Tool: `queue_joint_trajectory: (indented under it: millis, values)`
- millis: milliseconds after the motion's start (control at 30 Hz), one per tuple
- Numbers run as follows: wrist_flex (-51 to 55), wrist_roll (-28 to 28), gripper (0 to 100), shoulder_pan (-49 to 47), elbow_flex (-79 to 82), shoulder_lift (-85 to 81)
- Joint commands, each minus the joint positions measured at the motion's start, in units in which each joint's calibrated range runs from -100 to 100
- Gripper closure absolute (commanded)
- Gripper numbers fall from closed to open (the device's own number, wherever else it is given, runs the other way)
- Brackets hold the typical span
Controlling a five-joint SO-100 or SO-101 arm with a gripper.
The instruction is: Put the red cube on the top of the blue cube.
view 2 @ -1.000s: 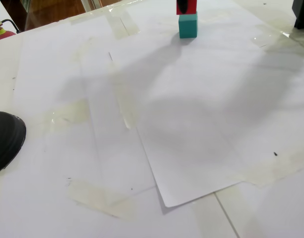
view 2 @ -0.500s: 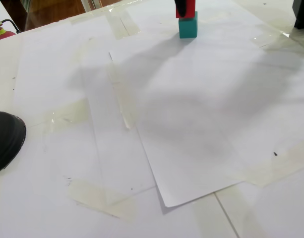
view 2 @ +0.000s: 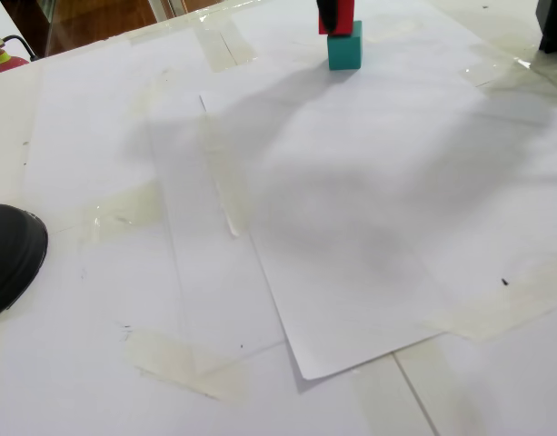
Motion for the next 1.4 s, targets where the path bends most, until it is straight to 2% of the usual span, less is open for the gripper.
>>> queue_joint_trajectory:
  millis: [0, 333, 600, 1033, 1200, 1367]
  values:
    - [-1.28, 0.10, 93, 0.64, 0.84, -1.50]
    - [-2.50, 0.15, 92, 0.42, 1.66, -0.98]
    - [-1.12, -0.34, 83, 0.04, 1.66, -1.50]
    - [0.11, -2.64, 75, -0.95, 1.57, -3.47]
    - [0.35, -2.54, 66, -2.16, 1.57, -4.33]
    - [2.23, -3.52, 63, -2.69, 1.29, -5.70]
